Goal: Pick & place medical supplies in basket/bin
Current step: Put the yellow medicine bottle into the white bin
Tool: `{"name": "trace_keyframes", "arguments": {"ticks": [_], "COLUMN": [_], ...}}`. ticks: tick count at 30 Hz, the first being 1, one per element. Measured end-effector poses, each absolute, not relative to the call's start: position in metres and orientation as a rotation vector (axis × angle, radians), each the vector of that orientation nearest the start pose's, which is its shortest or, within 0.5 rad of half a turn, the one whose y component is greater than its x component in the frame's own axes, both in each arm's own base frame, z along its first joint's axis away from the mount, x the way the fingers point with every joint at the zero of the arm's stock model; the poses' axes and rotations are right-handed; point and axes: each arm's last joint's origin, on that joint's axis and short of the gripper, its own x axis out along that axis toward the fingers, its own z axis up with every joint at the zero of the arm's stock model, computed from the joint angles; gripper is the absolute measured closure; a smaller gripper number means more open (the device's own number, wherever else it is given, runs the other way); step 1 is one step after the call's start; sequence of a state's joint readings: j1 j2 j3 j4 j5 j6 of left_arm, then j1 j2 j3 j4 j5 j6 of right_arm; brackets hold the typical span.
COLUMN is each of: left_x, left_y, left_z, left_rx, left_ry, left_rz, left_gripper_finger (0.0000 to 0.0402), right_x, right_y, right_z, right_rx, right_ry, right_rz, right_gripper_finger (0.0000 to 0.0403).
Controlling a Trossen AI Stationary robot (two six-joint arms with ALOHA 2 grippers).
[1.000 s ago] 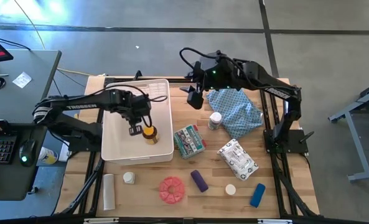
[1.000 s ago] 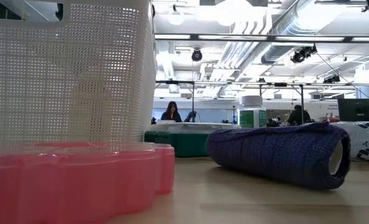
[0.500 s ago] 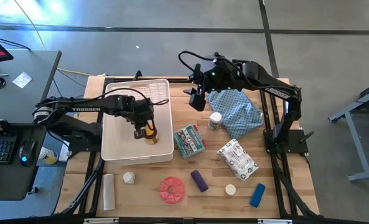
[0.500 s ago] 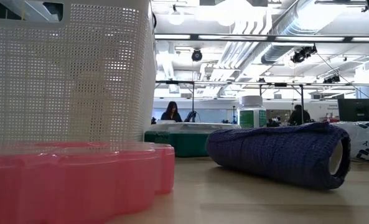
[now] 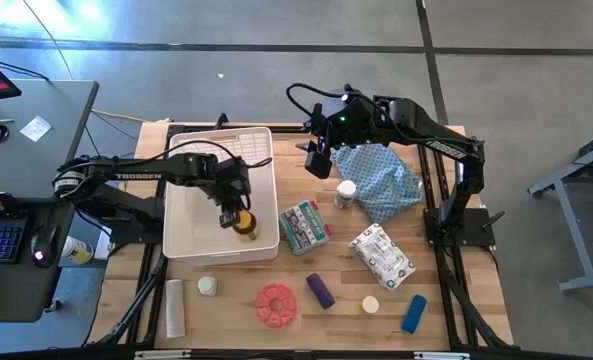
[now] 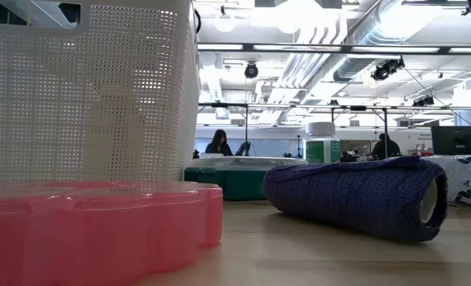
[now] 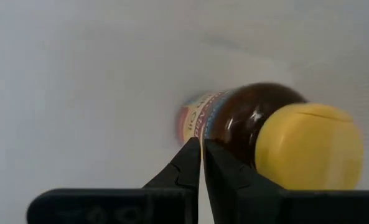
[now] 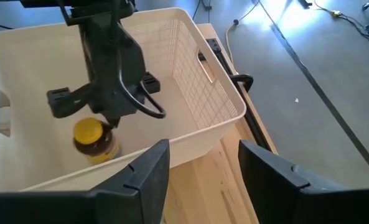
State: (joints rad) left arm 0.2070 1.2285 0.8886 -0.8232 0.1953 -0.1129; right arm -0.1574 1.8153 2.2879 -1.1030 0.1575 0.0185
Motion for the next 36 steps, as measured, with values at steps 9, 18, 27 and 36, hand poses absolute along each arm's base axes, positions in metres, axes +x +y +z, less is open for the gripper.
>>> {"name": "trace_keyframes", "arguments": {"ticks": [9, 18, 27, 36], "left_x": [0.217, 0.202, 0.208, 0.247], "left_y": [0.039, 0.040, 0.039, 0.021], "left_z": [0.239, 0.233, 0.228, 0.214], "left_rx": [-0.428, -0.374, -0.578, -0.736], "left_ry": [1.141, 1.304, 1.309, 1.200], "left_rz": [0.095, 0.227, 0.266, 0.047], "left_gripper_finger": [0.0344, 0.0344, 0.0344, 0.0344], "right_x": [0.347, 0.347, 0.349, 0.349], "right_y": [-0.060, -0.059, -0.059, -0.059], "right_z": [0.468, 0.467, 0.469, 0.469], "right_rx": [0.020, 0.029, 0.035, 0.032], "right_ry": [0.631, 0.641, 0.606, 0.606], "right_rz": [-0.304, -0.295, -0.277, -0.276], "right_gripper_finger": [0.0240, 0.0255, 0.0265, 0.0265]}}
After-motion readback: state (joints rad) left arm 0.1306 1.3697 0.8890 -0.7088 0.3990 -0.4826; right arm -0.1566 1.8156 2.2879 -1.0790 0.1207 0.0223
